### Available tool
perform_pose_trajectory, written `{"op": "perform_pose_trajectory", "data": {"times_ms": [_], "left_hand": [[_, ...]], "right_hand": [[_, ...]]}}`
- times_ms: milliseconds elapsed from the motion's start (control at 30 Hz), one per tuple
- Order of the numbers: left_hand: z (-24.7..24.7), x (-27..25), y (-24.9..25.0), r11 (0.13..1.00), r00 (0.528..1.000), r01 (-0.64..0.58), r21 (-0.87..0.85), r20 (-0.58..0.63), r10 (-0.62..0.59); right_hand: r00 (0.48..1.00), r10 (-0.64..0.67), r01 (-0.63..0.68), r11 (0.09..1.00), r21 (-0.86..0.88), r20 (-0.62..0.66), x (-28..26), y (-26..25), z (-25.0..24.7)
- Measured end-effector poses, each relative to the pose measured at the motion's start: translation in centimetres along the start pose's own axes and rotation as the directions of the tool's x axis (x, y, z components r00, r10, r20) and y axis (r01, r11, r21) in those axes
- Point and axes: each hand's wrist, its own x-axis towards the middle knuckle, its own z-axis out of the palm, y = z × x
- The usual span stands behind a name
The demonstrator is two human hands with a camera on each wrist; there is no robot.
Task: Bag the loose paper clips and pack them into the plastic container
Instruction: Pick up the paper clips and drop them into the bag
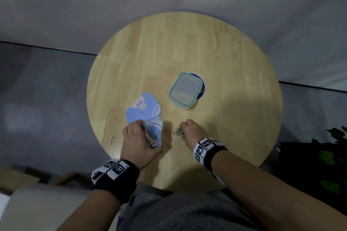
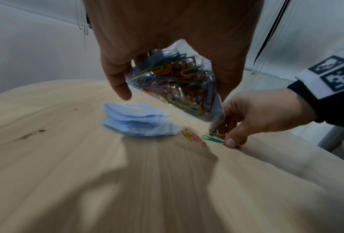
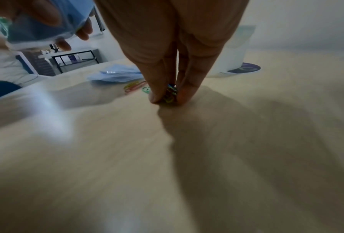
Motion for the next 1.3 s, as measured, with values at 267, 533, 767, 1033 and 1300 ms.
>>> {"op": "perform_pose_trajectory", "data": {"times_ms": [267, 533, 767, 1033, 1300], "left_hand": [[1.5, 0.2, 0.8, 1.0, 0.999, -0.026, -0.017, 0.037, 0.027], [3.3, 1.3, 3.6, 0.993, 0.994, -0.101, -0.065, 0.033, 0.103], [3.5, 3.1, 7.7, 0.958, 0.961, -0.273, -0.087, -0.08, 0.267], [3.6, 3.0, 9.2, 0.958, 0.963, -0.254, -0.133, -0.126, 0.238], [2.4, 2.1, 9.4, 0.952, 0.959, -0.258, -0.164, -0.163, 0.232]], "right_hand": [[0.992, 0.092, -0.07, 0.972, 0.223, -0.089, -1.6, 1.4, -0.6], [0.941, 0.247, -0.06, 0.794, 0.605, -0.231, -3.6, 2.1, -5.7], [0.971, 0.157, -0.015, 0.79, 0.613, -0.179, -4.7, 0.3, -11.7], [0.993, 0.068, -0.023, 0.911, 0.411, -0.095, -5.8, -2.6, -12.7], [0.98, 0.08, 0.012, 0.888, 0.46, -0.18, -6.4, -2.7, -12.4]]}}
